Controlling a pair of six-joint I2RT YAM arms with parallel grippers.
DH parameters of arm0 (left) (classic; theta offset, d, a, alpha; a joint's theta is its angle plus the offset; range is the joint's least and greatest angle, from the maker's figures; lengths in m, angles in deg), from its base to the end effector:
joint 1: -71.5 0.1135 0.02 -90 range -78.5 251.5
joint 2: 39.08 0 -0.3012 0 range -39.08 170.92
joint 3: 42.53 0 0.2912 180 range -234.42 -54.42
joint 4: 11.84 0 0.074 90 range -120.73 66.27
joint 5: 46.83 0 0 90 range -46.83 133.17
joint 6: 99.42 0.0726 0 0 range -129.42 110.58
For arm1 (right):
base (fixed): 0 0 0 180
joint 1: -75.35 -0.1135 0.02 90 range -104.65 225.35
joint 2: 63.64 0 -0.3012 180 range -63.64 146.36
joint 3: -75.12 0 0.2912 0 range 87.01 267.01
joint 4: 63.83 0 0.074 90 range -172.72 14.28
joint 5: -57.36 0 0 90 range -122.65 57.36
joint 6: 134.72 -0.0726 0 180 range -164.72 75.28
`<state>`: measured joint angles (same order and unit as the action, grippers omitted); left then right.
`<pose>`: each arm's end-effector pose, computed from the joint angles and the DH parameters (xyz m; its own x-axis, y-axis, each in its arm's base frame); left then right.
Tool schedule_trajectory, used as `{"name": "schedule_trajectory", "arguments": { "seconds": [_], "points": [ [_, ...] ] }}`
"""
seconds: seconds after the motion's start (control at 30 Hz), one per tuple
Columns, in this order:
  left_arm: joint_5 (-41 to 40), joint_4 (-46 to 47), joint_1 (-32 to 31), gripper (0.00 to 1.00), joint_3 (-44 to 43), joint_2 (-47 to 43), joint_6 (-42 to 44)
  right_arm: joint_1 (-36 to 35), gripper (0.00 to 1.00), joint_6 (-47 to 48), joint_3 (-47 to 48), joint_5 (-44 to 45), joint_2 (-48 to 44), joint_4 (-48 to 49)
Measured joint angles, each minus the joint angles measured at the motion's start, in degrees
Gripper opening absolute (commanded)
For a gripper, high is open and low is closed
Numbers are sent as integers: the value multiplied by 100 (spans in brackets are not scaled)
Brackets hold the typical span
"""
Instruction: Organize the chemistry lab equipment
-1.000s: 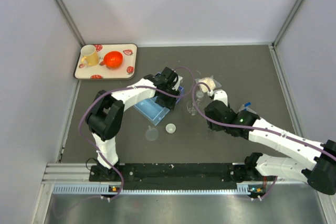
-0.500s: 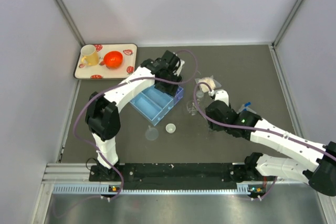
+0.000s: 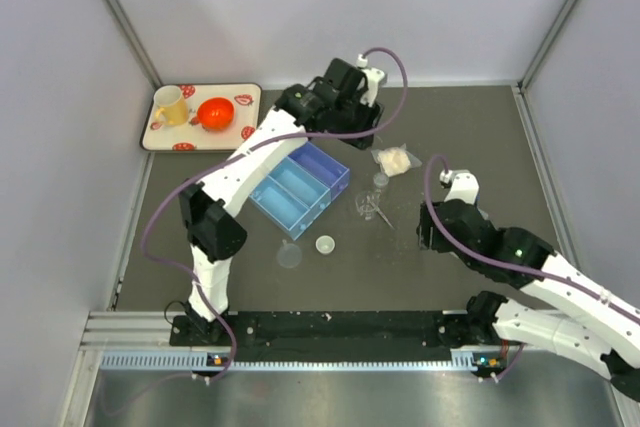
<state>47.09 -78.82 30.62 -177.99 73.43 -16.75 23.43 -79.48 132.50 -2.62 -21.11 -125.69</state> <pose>0.3814 -0.3367 0.4035 -0.6093 0.3590 -0.7070 0.6174 0.7743 -0.1389 0.1352 0.1136 0.2916 -0.6393 -0.0155 -0.7688 -0.1299 0.9876 0.0881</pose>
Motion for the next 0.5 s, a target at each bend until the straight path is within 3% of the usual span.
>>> {"name": "schedule_trajectory", "arguments": {
  "seconds": [0.17,0.33,0.5],
  "points": [
    [142,92,-247,65,-146,671,-50,-4,68,-122,282,96,-243,-284],
    [146,114,-498,80,-238,1408,-114,-7,77,-245,343,232,-175,-422],
    [129,153,-678,87,-238,1762,-160,-7,78,-302,343,319,-120,-474]
  ]
}}
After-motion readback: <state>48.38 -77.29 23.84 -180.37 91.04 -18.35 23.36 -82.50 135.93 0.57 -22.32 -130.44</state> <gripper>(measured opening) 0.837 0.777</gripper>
